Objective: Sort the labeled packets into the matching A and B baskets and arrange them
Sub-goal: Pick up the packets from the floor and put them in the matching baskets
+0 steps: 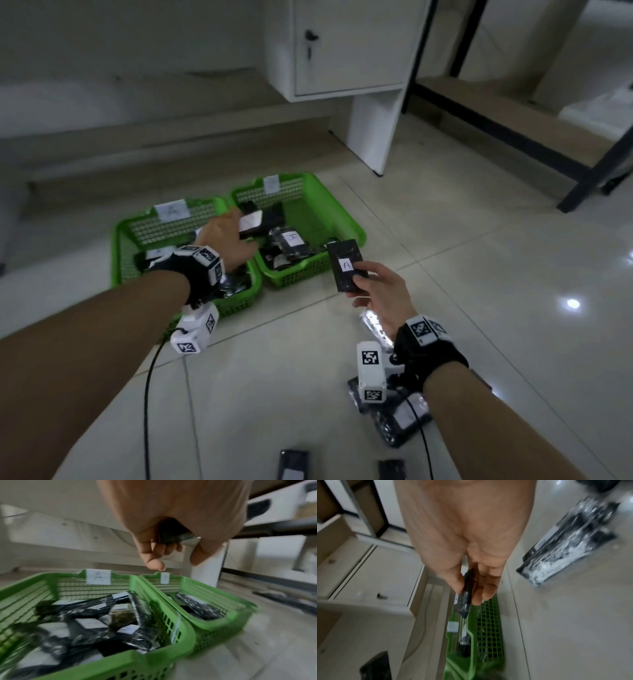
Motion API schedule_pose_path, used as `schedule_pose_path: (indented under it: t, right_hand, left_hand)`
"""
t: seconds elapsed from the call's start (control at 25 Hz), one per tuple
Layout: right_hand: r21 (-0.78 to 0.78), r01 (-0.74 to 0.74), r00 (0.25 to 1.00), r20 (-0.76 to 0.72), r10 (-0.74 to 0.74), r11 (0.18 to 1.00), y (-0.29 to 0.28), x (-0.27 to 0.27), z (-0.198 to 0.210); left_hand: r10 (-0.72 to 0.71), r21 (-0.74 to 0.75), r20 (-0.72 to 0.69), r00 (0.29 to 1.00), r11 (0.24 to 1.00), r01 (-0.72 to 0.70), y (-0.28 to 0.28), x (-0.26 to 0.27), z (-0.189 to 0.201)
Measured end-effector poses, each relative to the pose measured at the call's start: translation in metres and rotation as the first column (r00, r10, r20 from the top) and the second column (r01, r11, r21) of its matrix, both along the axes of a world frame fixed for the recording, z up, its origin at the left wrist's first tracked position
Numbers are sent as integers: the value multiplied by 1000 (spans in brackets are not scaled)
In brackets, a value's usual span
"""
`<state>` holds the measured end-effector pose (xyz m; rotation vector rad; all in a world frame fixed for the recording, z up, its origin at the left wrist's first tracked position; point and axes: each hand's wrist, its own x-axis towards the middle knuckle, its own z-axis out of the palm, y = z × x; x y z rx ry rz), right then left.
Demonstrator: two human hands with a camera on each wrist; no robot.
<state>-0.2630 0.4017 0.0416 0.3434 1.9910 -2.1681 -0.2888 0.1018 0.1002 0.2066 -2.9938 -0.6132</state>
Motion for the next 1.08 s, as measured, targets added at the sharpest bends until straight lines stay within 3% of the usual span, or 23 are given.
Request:
schedule_pose_path:
  t: [0.08,0.16,0.28,0.36,0.48,0.52,0.64,0.68,0.8,0.88,0.96,1.0,1.08]
  right_hand:
    - [136,-78,996,-24,82,988,-33,-5,1]
    - [296,-159,976,-100,196,942,-68,-11,0]
    - [514,-272,892,-182,413,814,-118,-15,-3]
    - [570,-309,863,-168,476,761,-144,-17,-7]
    - [615,-298,855,-168,490,731,-168,-21,-17]
    - [677,-273,840,-178,512,684,-171,-23,-21]
    - [888,-111,768,-207,605,445,-173,-25,-31]
    - [910,-60,751,-230,619,411,-174,-25,-33]
    - [921,-66,672,-243,699,383,-174,-28,-34]
    - [884,-97,636,-298,712,457,-165,-33,-32]
    - [832,-1,694,-398,599,554,-146,-46,-31]
    - [837,71,748,-404,527,542,-132,-54,-32]
    - [905,141,869,-308,388,402,-100,-69,-38]
  left_hand:
    - [154,162,10,988,975,-153,-33,5,-4]
    - [211,253,-10,977,946,-202,-59,12,-12]
    - [254,276,-76,964,935,-224,-81,23,-18]
    - [287,281,-126,950,928,-243,-86,22,-18]
    - [319,252,-158,935,928,-274,-88,11,-21]
    - [324,251,-166,931,927,-278,-86,6,-24]
    - [299,238,-198,933,938,-250,-77,-6,-35]
    - [282,231,-207,937,944,-234,-73,-9,-39]
    - [233,200,-227,946,961,-189,-68,-16,-46]
    - [183,168,-243,952,975,-145,-66,-20,-46]
    - [143,146,-221,965,983,-112,-62,-25,-45]
    - [115,127,-199,973,988,-91,-57,-29,-45]
    - [42,70,-153,987,997,-32,-45,-36,-46]
